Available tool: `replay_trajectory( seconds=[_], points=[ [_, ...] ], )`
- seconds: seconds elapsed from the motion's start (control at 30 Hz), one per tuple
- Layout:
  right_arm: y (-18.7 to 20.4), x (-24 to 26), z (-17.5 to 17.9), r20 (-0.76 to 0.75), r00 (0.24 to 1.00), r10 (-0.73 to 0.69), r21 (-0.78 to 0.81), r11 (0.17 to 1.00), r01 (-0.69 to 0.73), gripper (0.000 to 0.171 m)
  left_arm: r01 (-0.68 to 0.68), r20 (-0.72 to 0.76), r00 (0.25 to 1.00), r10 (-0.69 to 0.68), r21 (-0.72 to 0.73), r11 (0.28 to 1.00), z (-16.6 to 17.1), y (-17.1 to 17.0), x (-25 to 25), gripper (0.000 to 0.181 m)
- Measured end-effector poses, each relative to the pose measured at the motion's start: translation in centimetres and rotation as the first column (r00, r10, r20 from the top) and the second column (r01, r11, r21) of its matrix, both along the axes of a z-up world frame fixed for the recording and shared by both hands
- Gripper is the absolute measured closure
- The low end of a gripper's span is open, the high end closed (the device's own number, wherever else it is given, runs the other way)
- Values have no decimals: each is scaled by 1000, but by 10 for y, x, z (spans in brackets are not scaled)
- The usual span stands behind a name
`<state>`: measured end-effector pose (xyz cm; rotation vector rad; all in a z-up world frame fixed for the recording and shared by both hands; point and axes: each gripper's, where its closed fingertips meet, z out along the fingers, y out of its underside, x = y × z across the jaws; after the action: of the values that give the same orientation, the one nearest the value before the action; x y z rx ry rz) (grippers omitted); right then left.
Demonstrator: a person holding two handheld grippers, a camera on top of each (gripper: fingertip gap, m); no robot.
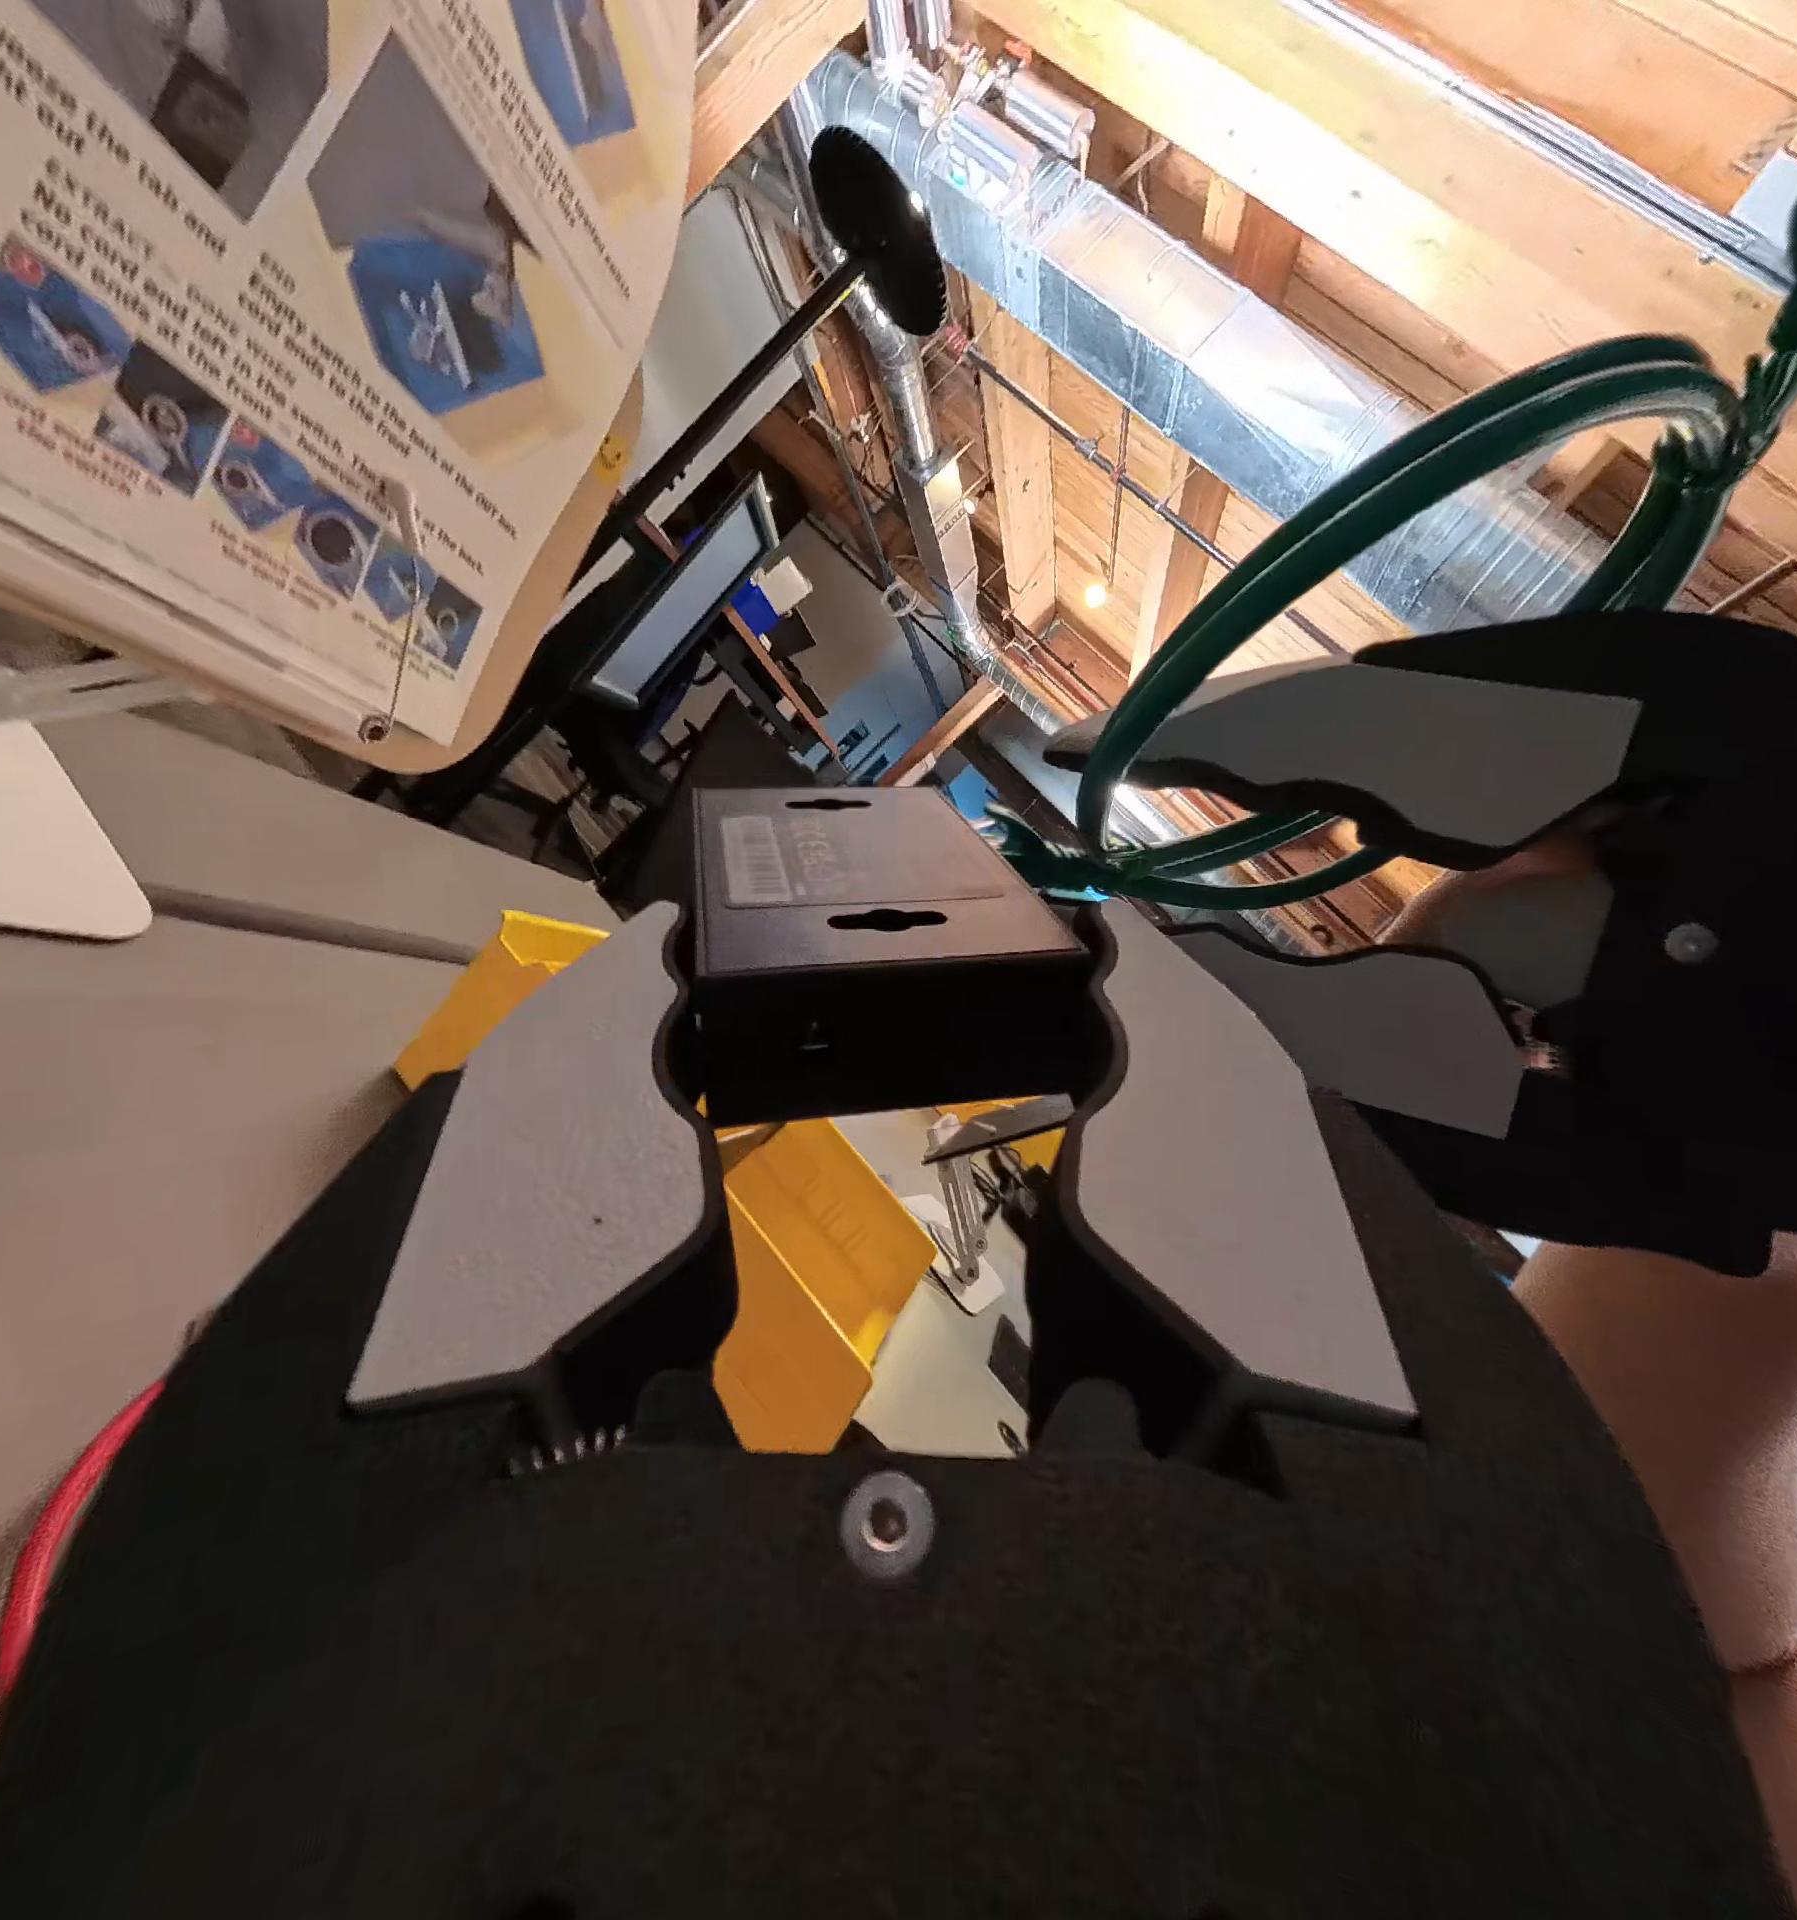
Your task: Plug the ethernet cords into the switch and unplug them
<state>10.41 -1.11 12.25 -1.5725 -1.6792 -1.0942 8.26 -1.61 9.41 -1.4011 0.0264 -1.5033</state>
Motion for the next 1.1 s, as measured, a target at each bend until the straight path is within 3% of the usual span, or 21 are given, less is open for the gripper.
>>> replay_trajectory(
  seconds=[0.23, 0.47, 0.67, 0.8, 0.97, 1.1],
  points=[
    [0, 7, -8, -10, 1000, 12, -33, 999, -13, 139, -1, -21, 1000, 1, -13, 1000, -6, 2, 4, 113],
    [2, 2, -16, -18, 994, 111, -25, 993, -112, 140, -15, -57, 998, 13, -44, 999, -11, 7, 2, 113],
    [-4, -12, -23, -188, 958, 216, -13, 975, -222, 143, -33, -85, 996, 24, -99, 995, -22, 14, 0, 113],
    [-14, -24, -30, -300, 912, 281, -24, 953, -301, 158, -17, -53, 999, 8, -173, 985, -33, 21, -1, 113],
    [-10, -19, -38, -328, 910, 254, 13, 964, -265, 155, -47, -64, 997, 39, -144, 989, -31, 26, -6, 113],
    [-17, -12, -39, -461, 855, 237, 38, 968, -248, 155, -62, -64, 996, 56, -102, 993, -26, 26, -8, 113]
  ],
)
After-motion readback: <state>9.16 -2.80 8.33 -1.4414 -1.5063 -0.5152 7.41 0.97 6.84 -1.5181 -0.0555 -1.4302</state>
